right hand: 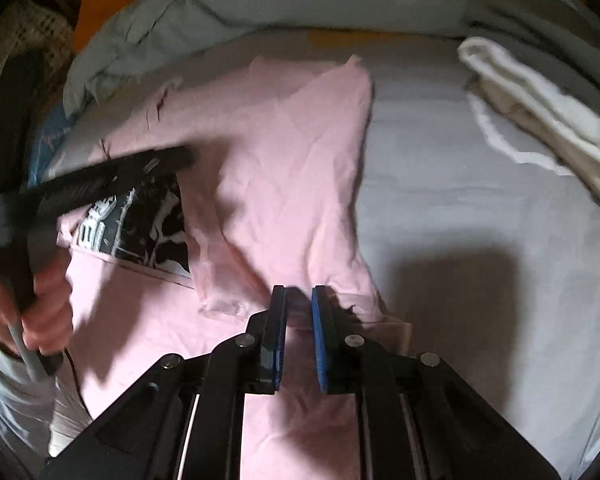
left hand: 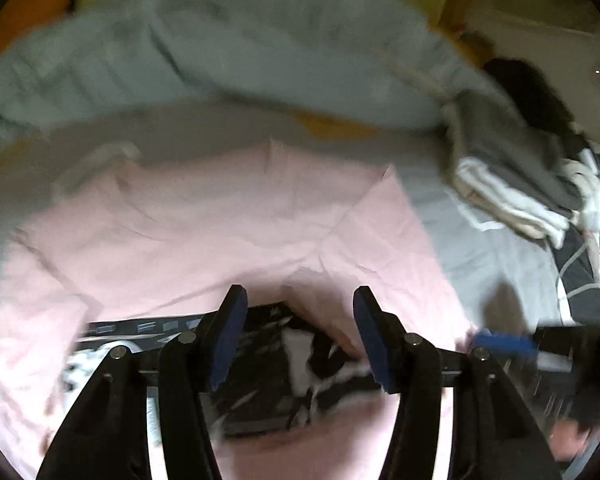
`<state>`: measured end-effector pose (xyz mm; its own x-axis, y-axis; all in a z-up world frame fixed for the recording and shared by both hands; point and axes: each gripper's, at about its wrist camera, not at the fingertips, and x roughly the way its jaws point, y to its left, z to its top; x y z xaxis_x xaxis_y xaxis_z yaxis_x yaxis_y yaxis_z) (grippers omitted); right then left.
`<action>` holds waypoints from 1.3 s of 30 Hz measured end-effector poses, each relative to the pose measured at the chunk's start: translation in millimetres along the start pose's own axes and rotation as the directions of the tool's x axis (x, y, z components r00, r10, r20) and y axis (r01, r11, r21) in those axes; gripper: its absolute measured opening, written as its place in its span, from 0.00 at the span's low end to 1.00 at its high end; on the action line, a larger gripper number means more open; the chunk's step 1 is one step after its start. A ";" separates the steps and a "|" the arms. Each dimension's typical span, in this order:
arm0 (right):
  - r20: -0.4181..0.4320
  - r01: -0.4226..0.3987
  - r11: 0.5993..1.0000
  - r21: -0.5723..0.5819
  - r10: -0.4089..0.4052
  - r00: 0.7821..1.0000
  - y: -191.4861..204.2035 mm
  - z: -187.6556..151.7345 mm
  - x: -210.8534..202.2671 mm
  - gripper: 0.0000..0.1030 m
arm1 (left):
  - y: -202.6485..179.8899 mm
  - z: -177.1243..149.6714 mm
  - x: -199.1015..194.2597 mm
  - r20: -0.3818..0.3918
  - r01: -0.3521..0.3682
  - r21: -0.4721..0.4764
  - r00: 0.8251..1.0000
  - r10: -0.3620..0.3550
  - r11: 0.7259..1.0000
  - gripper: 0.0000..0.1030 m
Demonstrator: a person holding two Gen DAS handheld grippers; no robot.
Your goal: Fold small clothes
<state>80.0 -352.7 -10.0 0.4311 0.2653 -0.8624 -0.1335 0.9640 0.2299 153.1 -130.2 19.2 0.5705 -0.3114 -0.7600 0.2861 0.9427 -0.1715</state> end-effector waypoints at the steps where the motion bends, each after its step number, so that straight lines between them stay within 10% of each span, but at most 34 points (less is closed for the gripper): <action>1: 0.041 0.006 1.000 -0.002 -0.005 0.999 0.7 -1.4 -11.3 0.12 | -0.2 -8.1 -23.9 0.060 -0.021 0.026 0.998 0.020 0.999 0.52; 6: 0.311 0.069 0.997 -0.019 -0.060 0.948 15.0 -34.2 -85.0 0.51 | 7.7 -56.5 -139.1 0.335 -0.171 0.090 0.933 0.132 0.981 0.63; 10: 0.434 0.086 0.996 0.001 -0.078 0.898 40.3 -71.6 -114.3 0.54 | 24.9 -105.7 -203.9 0.500 -0.280 0.010 0.832 0.238 0.960 0.84; 12: 0.474 0.102 0.995 0.013 -0.096 0.875 52.0 -98.1 -128.9 0.59 | 31.3 -129.8 -221.4 0.526 -0.286 -0.018 0.813 0.252 0.958 0.99; 16: 0.567 0.136 0.988 0.073 -0.153 0.810 79.6 -157.1 -145.3 0.90 | 40.1 -181.4 -238.9 0.571 -0.289 -0.075 0.772 0.279 0.954 0.99; 18: 0.617 0.116 0.984 0.132 -0.174 0.768 88.8 -187.1 -148.1 0.90 | 49.8 -209.2 -243.1 0.593 -0.261 -0.158 0.746 0.303 0.952 0.99; 22: 0.672 0.144 0.967 0.210 -0.250 0.697 100.3 -230.4 -140.5 0.99 | 66.9 -248.7 -230.4 0.541 -0.220 -0.232 0.780 0.313 0.948 0.99; 30: 0.492 0.161 0.956 0.245 -0.266 0.829 98.4 -254.5 -91.5 0.99 | 87.6 -282.1 -203.2 0.430 -0.188 -0.325 0.844 0.322 0.927 0.99; 34: 0.424 0.089 0.951 0.295 -0.214 0.880 81.6 -255.1 -70.4 0.96 | 110.6 -287.2 -180.9 0.327 -0.116 -0.412 0.907 0.265 0.904 0.99; 39: 0.403 0.024 0.927 0.374 -0.186 0.896 56.0 -252.6 -63.2 0.92 | 159.9 -302.7 -173.8 0.283 0.003 -0.623 0.933 0.221 0.782 0.90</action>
<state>-180.1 -319.6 -56.6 0.7706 0.0654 -0.6340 0.2201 0.9062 0.3611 -133.3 110.8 -65.9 0.8136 -0.1157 -0.5698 -0.2537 0.8111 -0.5271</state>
